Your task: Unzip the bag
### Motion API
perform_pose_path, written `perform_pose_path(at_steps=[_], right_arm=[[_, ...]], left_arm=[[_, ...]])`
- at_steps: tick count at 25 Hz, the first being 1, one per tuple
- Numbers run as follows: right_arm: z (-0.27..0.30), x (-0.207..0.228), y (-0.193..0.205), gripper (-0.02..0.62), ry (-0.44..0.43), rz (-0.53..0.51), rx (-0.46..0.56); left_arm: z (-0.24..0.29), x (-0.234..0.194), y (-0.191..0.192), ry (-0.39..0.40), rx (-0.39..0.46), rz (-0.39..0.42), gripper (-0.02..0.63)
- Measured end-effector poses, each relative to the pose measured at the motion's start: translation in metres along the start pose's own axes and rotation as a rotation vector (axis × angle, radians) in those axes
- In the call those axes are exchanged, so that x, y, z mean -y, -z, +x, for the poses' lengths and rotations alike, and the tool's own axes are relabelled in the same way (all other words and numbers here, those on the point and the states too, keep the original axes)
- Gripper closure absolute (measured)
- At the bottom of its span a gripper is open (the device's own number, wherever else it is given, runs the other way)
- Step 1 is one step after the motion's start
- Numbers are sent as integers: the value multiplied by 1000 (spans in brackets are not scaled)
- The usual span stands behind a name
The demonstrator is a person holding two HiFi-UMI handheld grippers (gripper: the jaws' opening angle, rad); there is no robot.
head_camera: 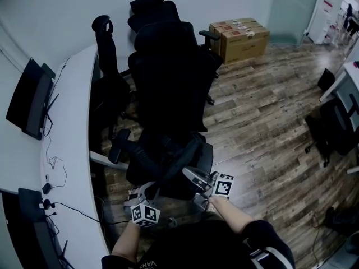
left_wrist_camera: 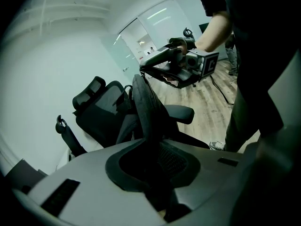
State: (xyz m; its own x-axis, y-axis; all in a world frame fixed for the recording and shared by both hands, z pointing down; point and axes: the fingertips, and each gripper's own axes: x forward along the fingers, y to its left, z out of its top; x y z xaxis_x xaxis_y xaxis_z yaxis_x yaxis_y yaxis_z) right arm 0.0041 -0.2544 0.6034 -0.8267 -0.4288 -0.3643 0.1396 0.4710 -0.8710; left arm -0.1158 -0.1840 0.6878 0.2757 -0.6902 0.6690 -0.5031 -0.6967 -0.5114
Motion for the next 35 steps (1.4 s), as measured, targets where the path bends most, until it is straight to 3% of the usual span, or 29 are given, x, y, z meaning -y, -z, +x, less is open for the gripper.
perform_pose_path(at_steps=[19,35], right_arm=[[-16,39,-98,551,108,-74,59],[-23,62,-125,551,212,-62,140]], left_arm=[[6,0,-5,-17,-52,-24,528],[6,-3,-11,-29,-63,-37,527]])
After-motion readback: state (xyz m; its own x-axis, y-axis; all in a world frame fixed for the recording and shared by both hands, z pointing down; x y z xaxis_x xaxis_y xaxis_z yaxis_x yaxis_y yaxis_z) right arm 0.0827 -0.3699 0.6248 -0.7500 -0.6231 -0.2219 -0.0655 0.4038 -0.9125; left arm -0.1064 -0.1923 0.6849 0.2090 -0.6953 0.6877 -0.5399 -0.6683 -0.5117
